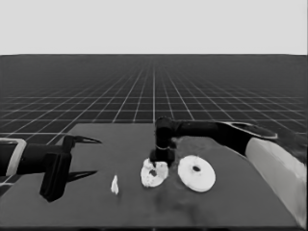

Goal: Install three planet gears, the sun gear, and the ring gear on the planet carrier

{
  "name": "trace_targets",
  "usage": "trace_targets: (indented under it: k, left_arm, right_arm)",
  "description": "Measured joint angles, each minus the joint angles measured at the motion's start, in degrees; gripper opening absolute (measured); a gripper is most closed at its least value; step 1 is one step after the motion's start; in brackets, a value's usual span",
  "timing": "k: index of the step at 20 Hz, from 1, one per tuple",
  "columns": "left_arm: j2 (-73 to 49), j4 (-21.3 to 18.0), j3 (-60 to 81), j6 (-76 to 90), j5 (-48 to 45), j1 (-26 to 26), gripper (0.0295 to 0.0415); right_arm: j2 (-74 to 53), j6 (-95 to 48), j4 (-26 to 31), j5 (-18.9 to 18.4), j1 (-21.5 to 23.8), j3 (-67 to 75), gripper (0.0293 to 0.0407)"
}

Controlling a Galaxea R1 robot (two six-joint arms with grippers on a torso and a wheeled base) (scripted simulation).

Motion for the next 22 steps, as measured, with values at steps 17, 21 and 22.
trace_targets:
  k: [17,21,22]
  left_arm:
    - [0.00,0.00,0.00,0.00,0.00,0.00,0.0385]
    - [0.00,0.00,0.00,0.00,0.00,0.00,0.0385]
    - [0.00,0.00,0.00,0.00,0.00,0.00,0.0385]
  right_arm:
    - [10.65,-10.17,-5.87,3.27,-6.52,-21.23,0.0310]
    - [10.63,-9.07,-5.89,3.27,-6.98,-21.27,0.0310]
    - [10.63,-8.54,-5.89,3.27,-6.99,-21.27,0.0310]
